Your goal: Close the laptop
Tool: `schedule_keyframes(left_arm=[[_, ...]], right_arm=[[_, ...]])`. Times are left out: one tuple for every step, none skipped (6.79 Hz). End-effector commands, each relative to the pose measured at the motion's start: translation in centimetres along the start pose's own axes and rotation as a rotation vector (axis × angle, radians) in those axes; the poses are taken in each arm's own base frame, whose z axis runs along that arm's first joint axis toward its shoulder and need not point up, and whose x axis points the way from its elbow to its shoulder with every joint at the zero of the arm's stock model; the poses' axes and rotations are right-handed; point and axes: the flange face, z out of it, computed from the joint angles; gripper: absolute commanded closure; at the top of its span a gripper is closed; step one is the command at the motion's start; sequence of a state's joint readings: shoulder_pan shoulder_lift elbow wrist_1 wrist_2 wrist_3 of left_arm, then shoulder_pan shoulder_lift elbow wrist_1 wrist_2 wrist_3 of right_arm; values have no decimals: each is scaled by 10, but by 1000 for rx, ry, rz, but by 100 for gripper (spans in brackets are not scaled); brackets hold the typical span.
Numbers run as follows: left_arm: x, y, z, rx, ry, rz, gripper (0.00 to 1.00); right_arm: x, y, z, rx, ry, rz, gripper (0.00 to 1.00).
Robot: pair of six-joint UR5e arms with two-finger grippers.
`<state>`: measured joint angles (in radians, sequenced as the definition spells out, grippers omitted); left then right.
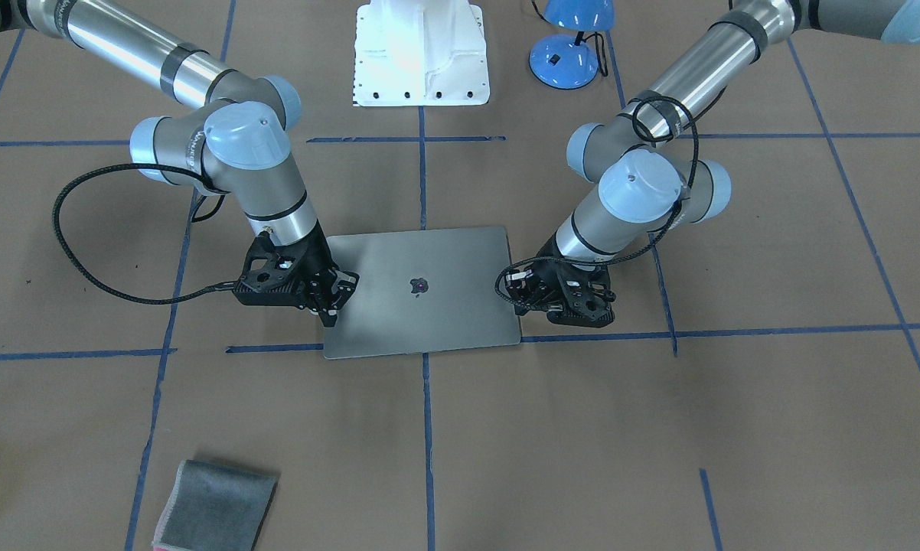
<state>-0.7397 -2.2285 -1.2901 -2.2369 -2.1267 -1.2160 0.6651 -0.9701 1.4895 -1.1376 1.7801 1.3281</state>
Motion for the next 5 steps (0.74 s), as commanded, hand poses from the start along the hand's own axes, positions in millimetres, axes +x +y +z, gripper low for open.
schedule_keyframes(left_arm=[[-21,-28,-35,-39,22,-41,2],[-55,-40,-52,-38,13,-69,1],[-108,-54,-74,-49,-7,-11,1],[-171,-66,-96,-47,-65,88,1],[-238,-82,-126,-47,-137,195,1]], right_arm=[[31,-38,-14,-52,9,46,1],[66,-61,-19,-135,58,16,0],[109,-95,-37,-156,104,-67,0],[177,-117,-49,-188,135,-170,0],[253,-136,-64,-215,152,-225,0]])
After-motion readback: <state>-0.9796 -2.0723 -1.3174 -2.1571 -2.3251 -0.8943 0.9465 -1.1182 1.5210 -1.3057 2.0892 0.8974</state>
